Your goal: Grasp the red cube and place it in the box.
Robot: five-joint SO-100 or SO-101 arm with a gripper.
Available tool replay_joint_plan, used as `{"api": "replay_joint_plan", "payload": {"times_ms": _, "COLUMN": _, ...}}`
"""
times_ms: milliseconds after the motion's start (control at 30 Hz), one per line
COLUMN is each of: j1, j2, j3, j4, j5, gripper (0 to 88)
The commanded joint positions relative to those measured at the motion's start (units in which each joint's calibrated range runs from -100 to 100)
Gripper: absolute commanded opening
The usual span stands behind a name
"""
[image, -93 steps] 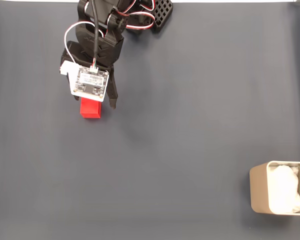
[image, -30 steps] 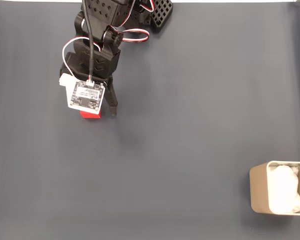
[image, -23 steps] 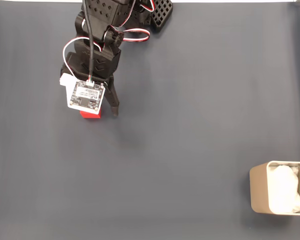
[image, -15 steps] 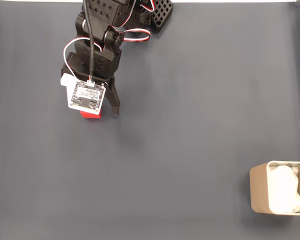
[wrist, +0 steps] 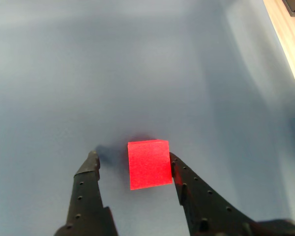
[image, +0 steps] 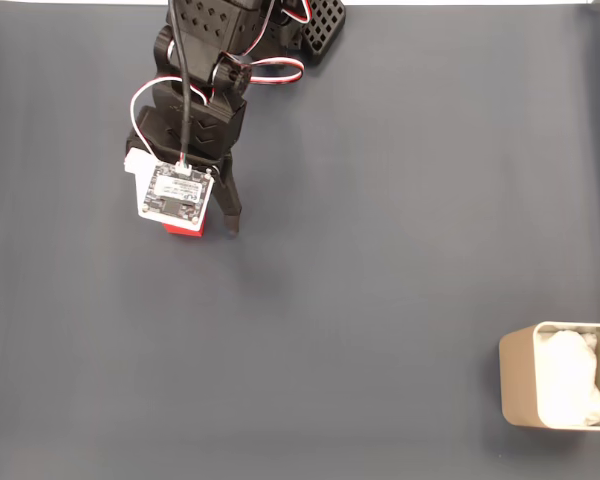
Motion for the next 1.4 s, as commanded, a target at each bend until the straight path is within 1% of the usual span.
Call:
{"api": "replay_joint_plan", "payload": {"times_ms": 0, "j1": -0.62, "j2": -0.77, "j3": -2.78, "j4": 0.28, "j5": -0.15, "gripper": 17.9}}
{"api": "replay_joint_plan", "payload": {"times_ms": 133, "j1": -0.69, "j2": -0.42, "j3": -3.24, "j4": 0.28, "j5": -0.15, "gripper": 9.1}}
{"api": "replay_joint_plan", "payload": {"times_ms": 333, "j1": -1.04, "j2": -0.34, "j3": -3.51, "j4": 0.36, "j5": -0.63, "gripper": 1.7}}
{"api": "replay_joint_plan", "payload": {"times_ms": 500, "j1": -1.4, "j2": -0.68, "j3": -4.06, "j4": 1.34, "j5": -0.93, "gripper": 0.0}}
{"api": "replay_joint_plan", "payload": {"times_ms": 667, "j1": -2.11, "j2": -2.59, "j3": -6.16, "j4": 6.1, "j5": -1.32, "gripper": 0.0}}
{"api": "replay_joint_plan", "payload": {"times_ms": 967, "j1": -5.24, "j2": -8.48, "j3": -14.19, "j4": 20.28, "j5": -3.71, "gripper": 0.0}}
{"api": "replay_joint_plan", "payload": {"times_ms": 1233, "j1": -12.12, "j2": -10.82, "j3": -27.42, "j4": 32.16, "j5": -6.64, "gripper": 0.0}}
{"api": "replay_joint_plan", "payload": {"times_ms": 1367, "j1": -17.1, "j2": -10.82, "j3": -33.62, "j4": 35.52, "j5": -7.86, "gripper": 0.0}}
